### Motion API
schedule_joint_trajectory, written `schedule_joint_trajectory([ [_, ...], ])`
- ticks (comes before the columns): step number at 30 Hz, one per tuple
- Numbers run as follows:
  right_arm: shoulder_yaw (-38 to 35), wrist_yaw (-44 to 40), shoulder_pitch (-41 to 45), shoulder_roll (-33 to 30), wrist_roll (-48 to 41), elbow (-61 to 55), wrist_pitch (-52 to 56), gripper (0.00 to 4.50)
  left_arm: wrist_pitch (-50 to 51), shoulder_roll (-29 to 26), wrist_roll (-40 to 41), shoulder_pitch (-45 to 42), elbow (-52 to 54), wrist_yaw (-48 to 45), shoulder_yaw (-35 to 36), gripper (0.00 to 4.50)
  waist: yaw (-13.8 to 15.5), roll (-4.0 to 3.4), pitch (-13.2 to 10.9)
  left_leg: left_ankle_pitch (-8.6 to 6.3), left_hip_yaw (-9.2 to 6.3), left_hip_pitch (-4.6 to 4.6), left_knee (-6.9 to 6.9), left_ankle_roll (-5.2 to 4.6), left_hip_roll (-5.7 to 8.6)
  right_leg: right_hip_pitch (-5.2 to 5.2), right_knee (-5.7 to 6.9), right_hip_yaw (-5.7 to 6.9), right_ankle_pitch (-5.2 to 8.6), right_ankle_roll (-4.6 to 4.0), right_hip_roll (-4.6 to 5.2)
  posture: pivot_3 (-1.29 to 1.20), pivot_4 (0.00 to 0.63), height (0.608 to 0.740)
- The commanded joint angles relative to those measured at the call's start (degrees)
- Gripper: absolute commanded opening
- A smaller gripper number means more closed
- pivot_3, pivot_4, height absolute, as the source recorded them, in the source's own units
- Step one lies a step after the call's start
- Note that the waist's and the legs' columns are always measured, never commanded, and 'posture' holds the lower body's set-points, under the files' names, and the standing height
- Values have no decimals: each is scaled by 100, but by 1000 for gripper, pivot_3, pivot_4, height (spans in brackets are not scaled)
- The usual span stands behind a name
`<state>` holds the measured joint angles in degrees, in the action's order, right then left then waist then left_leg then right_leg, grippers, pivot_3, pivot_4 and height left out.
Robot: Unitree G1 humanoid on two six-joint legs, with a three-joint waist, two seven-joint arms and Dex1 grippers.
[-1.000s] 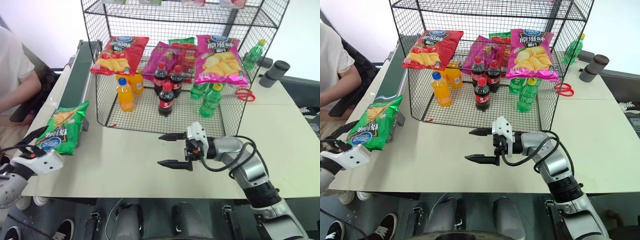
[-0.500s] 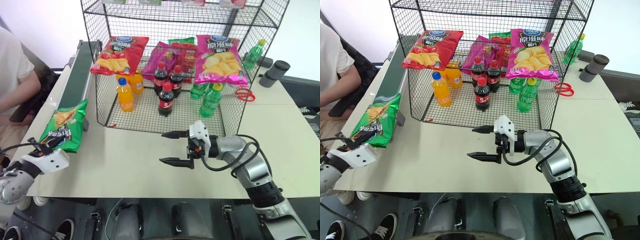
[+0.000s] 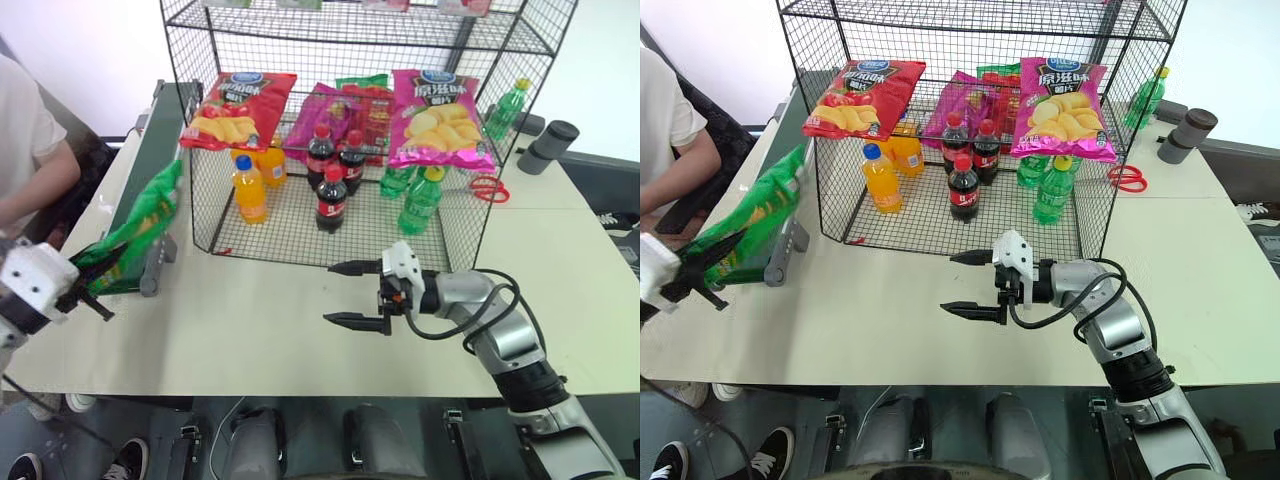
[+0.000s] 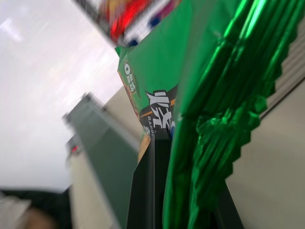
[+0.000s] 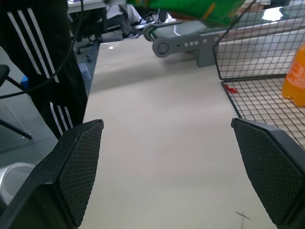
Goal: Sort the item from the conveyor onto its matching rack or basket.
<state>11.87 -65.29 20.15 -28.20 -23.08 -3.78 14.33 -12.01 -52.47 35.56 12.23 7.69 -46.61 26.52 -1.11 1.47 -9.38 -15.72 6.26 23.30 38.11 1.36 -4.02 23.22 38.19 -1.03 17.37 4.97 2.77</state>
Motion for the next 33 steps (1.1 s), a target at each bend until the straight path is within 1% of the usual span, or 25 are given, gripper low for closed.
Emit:
schedule_joint_trajectory([
  [1, -273, -80, 114, -66, -140, -18, -73, 4500, 1736, -153, 2192, 369, 1102, -419, 638, 60, -4, 0, 0, 0, -3, -1, 0, 0, -1, -1, 0, 0, 0, 0, -1, 0, 150, 740],
  [2, -433, -74, 109, -66, -488, -136, 284, 4500, 2287, -206, 2737, 547, 1250, -531, 746, 60, -7, -1, -1, 0, -5, -1, 1, 1, -1, -4, 0, 0, 0, 0, -3, 0, 150, 740],
  [4, -787, -29, 126, -113, -1390, -424, 1269, 4500, 3012, -256, 3437, 790, 1515, -728, 890, 60, -9, -5, -3, 1, -7, -5, 1, 1, 1, -5, 1, -1, 0, 0, -6, 0, 150, 740],
  [5, -929, -49, 97, -184, -1697, -553, 1591, 4500, 3442, -279, 3965, 853, 1671, -746, 897, 60, -6, -6, -3, 1, -7, -5, 1, 1, 1, -5, 2, -1, 0, 0, -7, 0, 150, 740],
  [7, -1095, -38, 31, -298, -1966, -705, 1914, 4500, 3924, -260, 4554, 762, 1935, -699, 771, 60, 20, -4, -3, 1, -11, -5, 1, 1, 1, -6, 1, -1, 0, 0, -7, 0, 150, 740],
  [9, -1330, 52, -39, -404, -2366, -831, 2350, 4500, 4393, -238, 5049, 454, 2016, -639, 412, 60, 39, -3, -2, 1, -18, -7, 3, 2, 4, -14, -2, 2, 1, -2, -7, 0, 150, 740],
  [11, -1709, 133, -188, -615, -3147, -946, 3120, 4500, 4732, 17, 5416, -271, 1836, -558, -183, 60, 58, -7, -4, 1, -21, -10, 4, 1, 13, -21, -2, 3, 2, -3, -6, 0, 150, 740],
  [12, -1846, 171, -252, -694, -3436, -991, 3393, 4500, 4834, 145, 5470, -580, 1729, -531, -384, 60, 82, -15, -4, 1, -24, -14, 5, 1, 17, -28, -4, 3, 2, -4, -5, 0, 150, 740],
  [13, -1946, 231, -291, -740, -3654, -990, 3613, 4500, 5014, 249, 5703, -858, 1561, -470, -526, 60, 83, -14, -4, 1, -27, -18, 8, 1, 21, -39, -8, 3, 2, -4, -5, 0, 150, 740],
  [15, -2059, 293, -312, -809, -3852, -1012, 3812, 4500, 5300, 439, 5900, -1280, 1343, -436, -723, 60, 28, -3, 0, 1, -29, -20, 10, 1, 21, -42, -9, 1, 2, -3, -10, 0, 150, 740],
  [18, -2401, 629, -70, -806, -4634, -931, 4358, 4500, 5826, 598, 6119, -1840, 1056, -519, -1073, 60, -25, -4, 0, 1, -27, -22, 7, 0, 19, -35, -5, -5, 1, -1, -21, 0, 150, 740],
  [22, -2447, 924, 140, -700, -5206, -1121, 4656, 4500, 6472, 876, 6470, -2587, 429, -491, -1416, 60, 13, -5, -1, 1, -34, -21, 3, 1, 16, -31, -3, -5, 1, -2, -31, 0, 150, 740],
  [24, -2332, 1003, 180, -632, -5177, -1216, 4656, 4500, 6650, 996, 6474, -2742, 300, -485, -1455, 60, 16, -5, -1, 1, -35, -17, 4, 1, 17, -31, -7, -4, 1, -1, -30, 0, 150, 740],
  [28, -2121, 1140, 255, -496, -5285, -1345, 4743, 4500, 6795, 1216, 6160, -2908, 251, -542, -1458, 60, 22, -5, -1, 1, -33, 7, 6, 0, 20, -10, -9, -6, 1, 1, -24, 0, 150, 740],
  [32, -1950, 1116, 268, -500, -5309, -1422, 4824, 4500, 7156, 1224, 6155, -2899, 185, -573, -1482, 60, 24, -5, -1, 1, -34, 10, 7, 1, 19, -5, -9, -6, 1, 1, -24, 0, 150, 740],
  [33, -1930, 1164, 304, -463, -5333, -1393, 4827, 4500, 7221, 1188, 6006, -2846, 255, -674, -1525, 60, 20, -5, -1, 1, -34, 9, 7, 1, 19, -5, -9, -6, 1, 1, -24, 0, 150, 740],
])
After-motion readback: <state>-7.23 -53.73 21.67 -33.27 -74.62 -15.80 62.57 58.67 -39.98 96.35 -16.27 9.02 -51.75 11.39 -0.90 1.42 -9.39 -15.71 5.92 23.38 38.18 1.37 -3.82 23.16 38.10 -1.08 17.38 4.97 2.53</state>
